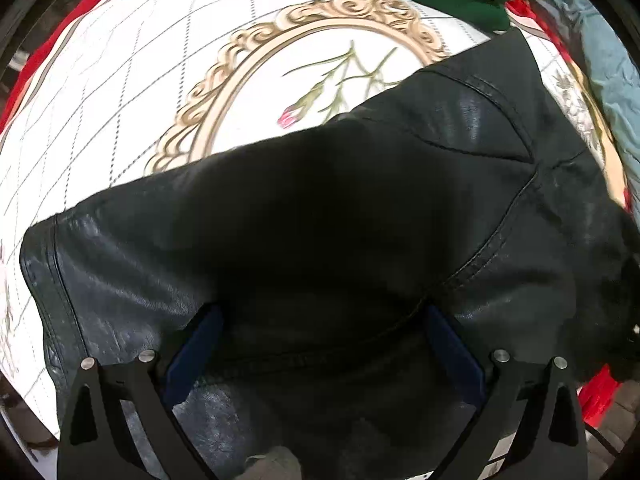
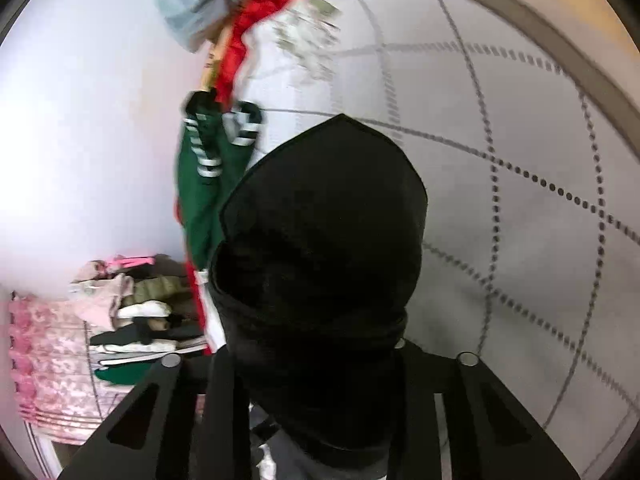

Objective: Fold large clothes

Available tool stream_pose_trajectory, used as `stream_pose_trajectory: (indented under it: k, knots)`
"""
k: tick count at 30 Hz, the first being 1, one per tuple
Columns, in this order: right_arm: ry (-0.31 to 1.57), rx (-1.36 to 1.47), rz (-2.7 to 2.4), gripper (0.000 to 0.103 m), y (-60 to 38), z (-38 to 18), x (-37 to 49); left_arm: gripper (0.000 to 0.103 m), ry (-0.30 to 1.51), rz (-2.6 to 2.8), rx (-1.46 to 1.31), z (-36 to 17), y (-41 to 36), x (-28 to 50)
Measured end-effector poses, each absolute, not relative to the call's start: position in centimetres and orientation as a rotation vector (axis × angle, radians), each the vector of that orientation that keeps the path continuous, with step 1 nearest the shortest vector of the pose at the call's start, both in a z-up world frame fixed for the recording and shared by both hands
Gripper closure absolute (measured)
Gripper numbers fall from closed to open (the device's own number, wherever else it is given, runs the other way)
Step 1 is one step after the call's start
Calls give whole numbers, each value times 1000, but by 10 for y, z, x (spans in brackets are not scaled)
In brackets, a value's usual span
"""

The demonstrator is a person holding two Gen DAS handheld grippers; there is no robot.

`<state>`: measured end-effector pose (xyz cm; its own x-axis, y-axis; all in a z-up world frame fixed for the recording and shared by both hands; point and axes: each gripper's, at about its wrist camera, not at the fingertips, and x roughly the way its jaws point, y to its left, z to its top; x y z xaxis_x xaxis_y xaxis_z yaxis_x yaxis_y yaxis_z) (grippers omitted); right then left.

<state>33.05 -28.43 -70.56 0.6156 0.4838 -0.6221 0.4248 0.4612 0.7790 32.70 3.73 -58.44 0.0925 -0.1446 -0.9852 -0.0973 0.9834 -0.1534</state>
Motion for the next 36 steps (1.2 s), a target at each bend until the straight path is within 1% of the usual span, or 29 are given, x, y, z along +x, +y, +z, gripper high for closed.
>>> stream_pose_trajectory:
  k: [6, 10, 12, 16, 18, 21, 23, 27, 30, 34, 36]
  knots:
    - [894, 1046, 104, 80, -266, -632, 322, 0, 1468, -153, -214, -587, 4, 359]
    - [924, 959, 125, 80, -242, -605, 338, 0, 1442, -188, -223, -587, -12, 380]
    - [945, 918, 145, 80, -226, -595, 343, 0, 1445, -199, -257, -585, -8, 385]
    - [969, 868, 257, 80, -175, -569, 353, 0, 1416, -143, -380, -568, 35, 375]
    - [986, 858, 330, 80, -142, -559, 355, 0, 1377, -90, -461, -553, 70, 359]
    - [1038, 875, 439, 80, -93, -557, 357, 0, 1326, 30, -532, -528, 130, 320]
    - [1094, 872, 522, 80, -52, -564, 354, 0, 1308, 115, -550, -517, 161, 293]
    - [1242, 831, 649, 81, 29, -602, 346, 0, 1275, 305, -597, -500, 229, 238]
    - [1368, 805, 700, 81, 77, -652, 334, 0, 1237, 423, -630, -492, 265, 206]
    - [1609, 786, 705, 80, 127, -738, 320, 0, 1189, 521, -645, -486, 298, 161]
    - [1699, 730, 691, 80, 142, -762, 316, 0, 1175, 546, -641, -483, 314, 151]
